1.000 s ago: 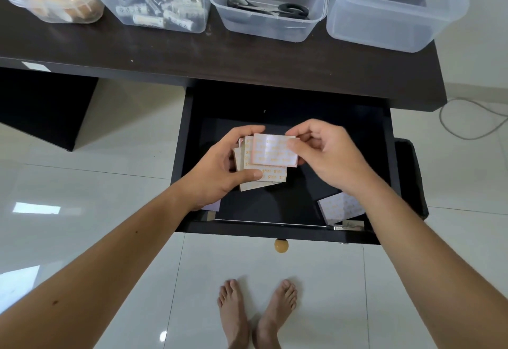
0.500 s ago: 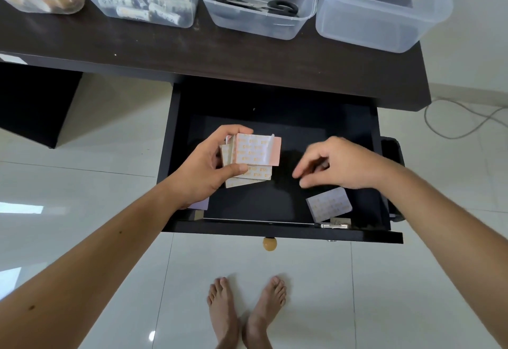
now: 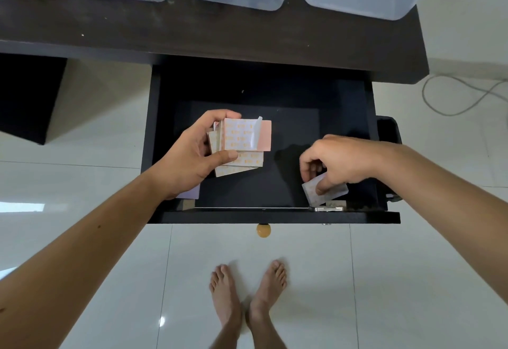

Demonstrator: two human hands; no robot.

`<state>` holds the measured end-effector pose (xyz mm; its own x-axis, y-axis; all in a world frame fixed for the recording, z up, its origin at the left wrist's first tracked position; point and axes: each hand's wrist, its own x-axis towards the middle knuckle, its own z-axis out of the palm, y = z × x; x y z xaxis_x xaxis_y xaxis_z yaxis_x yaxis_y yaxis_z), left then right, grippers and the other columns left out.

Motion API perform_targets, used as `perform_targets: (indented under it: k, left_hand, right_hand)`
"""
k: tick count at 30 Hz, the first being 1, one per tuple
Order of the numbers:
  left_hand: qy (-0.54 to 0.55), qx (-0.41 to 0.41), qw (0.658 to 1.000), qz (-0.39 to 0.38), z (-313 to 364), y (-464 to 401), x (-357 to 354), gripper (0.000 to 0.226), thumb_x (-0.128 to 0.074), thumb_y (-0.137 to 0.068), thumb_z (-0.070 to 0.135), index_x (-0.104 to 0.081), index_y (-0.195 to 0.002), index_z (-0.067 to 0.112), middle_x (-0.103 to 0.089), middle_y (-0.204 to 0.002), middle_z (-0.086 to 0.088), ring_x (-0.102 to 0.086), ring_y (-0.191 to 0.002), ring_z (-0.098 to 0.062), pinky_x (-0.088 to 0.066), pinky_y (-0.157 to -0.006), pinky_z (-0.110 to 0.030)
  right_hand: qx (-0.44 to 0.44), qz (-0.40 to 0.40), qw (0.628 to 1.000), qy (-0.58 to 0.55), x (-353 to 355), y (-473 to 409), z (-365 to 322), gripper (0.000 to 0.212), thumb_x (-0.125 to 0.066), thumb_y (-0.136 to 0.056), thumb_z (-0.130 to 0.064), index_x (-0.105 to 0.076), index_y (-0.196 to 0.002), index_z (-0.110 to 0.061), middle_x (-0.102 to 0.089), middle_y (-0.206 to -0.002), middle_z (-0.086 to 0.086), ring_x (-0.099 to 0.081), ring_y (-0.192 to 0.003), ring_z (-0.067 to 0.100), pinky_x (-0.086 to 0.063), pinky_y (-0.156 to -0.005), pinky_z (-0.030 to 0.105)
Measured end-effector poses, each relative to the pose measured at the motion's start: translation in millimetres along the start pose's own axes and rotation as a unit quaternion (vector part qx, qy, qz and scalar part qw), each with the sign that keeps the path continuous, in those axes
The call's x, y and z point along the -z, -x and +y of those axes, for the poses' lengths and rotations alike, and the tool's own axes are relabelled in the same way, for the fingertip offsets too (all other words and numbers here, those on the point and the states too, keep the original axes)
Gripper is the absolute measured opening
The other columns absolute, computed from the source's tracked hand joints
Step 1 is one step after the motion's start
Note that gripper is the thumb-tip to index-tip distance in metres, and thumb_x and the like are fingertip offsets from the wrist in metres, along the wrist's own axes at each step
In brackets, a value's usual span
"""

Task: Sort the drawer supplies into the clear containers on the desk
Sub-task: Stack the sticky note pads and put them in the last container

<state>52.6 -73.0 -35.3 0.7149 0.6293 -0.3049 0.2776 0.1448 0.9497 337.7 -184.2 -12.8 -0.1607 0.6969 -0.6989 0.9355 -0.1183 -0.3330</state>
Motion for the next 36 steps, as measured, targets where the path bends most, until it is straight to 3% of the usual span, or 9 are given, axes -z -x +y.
perform_targets:
  k: [4,7,10,13,18,24,29,33,36]
  left_hand:
    - [-0.005,0.005,1.000,-0.002,-1,0,0,0.062,-0.069,-0.094,-0.005,-0.052,-0.141,0.031,-0.068,-0.125,0.010,-0.068,-0.121,-0.008,-0.059,-0.091,-0.021]
    - [-0.012,0.010,1.000,0.001,-1,0,0,0.063,-0.070,-0.094,-0.005,-0.052,-0.140,0.033,-0.067,-0.128,0.009,-0.067,-0.124,-0.009,-0.060,-0.094,-0.025]
    - [-0.009,0.016,1.000,0.000,-1,0,1,0.063,-0.071,-0.093,-0.006,-0.054,-0.140,0.033,-0.066,-0.130,0.004,-0.067,-0.124,-0.013,-0.060,-0.098,-0.031]
    - [-0.005,0.017,1.000,-0.004,0,0,1,0.062,-0.072,-0.092,-0.007,-0.055,-0.139,0.030,-0.067,-0.128,0.003,-0.069,-0.121,-0.016,-0.061,-0.098,-0.033]
    - [0.004,0.014,1.000,-0.007,-1,0,0,0.062,-0.073,-0.092,-0.007,-0.053,-0.141,0.024,-0.070,-0.127,-0.002,-0.071,-0.119,-0.021,-0.060,-0.101,-0.038]
    - [0.013,-0.007,1.000,0.001,0,1,2,0.062,-0.073,-0.092,-0.007,-0.053,-0.141,0.025,-0.068,-0.131,-0.003,-0.068,-0.124,-0.020,-0.060,-0.101,-0.038]
    - [0.030,-0.029,0.999,-0.004,3,3,1,0.070,-0.072,-0.093,-0.005,-0.047,-0.151,0.026,-0.064,-0.135,-0.004,-0.065,-0.128,-0.021,-0.058,-0.104,-0.036]
    - [0.058,-0.043,0.997,0.014,10,9,4,0.066,-0.072,-0.093,-0.003,-0.049,-0.147,0.028,-0.063,-0.135,-0.009,-0.064,-0.128,-0.025,-0.060,-0.098,-0.033]
    - [0.060,-0.050,0.997,0.020,17,19,12,0.061,-0.071,-0.093,-0.003,-0.051,-0.141,0.030,-0.064,-0.132,-0.007,-0.065,-0.127,-0.025,-0.062,-0.092,-0.034]
  right_hand:
    - [0.015,0.002,0.997,-0.072,6,2,-1,0.020,-0.086,-0.085,-0.024,-0.073,-0.094,-0.036,-0.073,-0.091,-0.015,-0.069,-0.082,0.001,-0.055,-0.070,0.023]
    - [0.045,0.062,0.976,-0.202,19,11,-2,0.019,-0.083,-0.089,-0.021,-0.074,-0.098,-0.035,-0.076,-0.098,-0.012,-0.074,-0.087,0.009,-0.062,-0.079,0.032]
    - [0.113,0.146,0.919,-0.348,34,20,-11,0.020,-0.085,-0.087,-0.021,-0.076,-0.104,-0.027,-0.077,-0.105,-0.004,-0.075,-0.099,0.026,-0.063,-0.092,0.041]
    - [0.166,0.210,0.857,-0.440,42,15,-33,0.024,-0.083,-0.083,-0.026,-0.077,-0.107,-0.024,-0.074,-0.103,0.004,-0.072,-0.095,0.023,-0.061,-0.091,0.037]
    - [0.157,0.272,0.859,-0.404,38,-17,-63,0.021,-0.084,-0.091,-0.017,-0.080,-0.110,-0.022,-0.075,-0.096,-0.006,-0.070,-0.088,0.011,-0.062,-0.086,0.029]
    - [0.067,0.336,0.880,-0.331,24,-30,-64,0.016,-0.089,-0.084,-0.031,-0.082,-0.098,-0.033,-0.072,-0.090,-0.016,-0.063,-0.075,0.003,-0.051,-0.069,0.019]
    - [0.082,0.370,0.862,-0.335,16,-33,-71,0.018,-0.092,-0.081,-0.031,-0.083,-0.097,-0.028,-0.069,-0.097,-0.009,-0.064,-0.082,0.016,-0.054,-0.070,0.021]
    - [0.109,0.404,0.838,-0.349,18,-36,-83,0.020,-0.093,-0.080,-0.027,-0.082,-0.095,-0.020,-0.069,-0.096,-0.005,-0.064,-0.078,0.008,-0.051,-0.068,0.015]
    - [0.127,0.409,0.831,-0.354,24,-36,-93,0.021,-0.093,-0.080,-0.028,-0.081,-0.096,-0.020,-0.069,-0.097,-0.005,-0.064,-0.080,0.005,-0.054,-0.070,0.018]
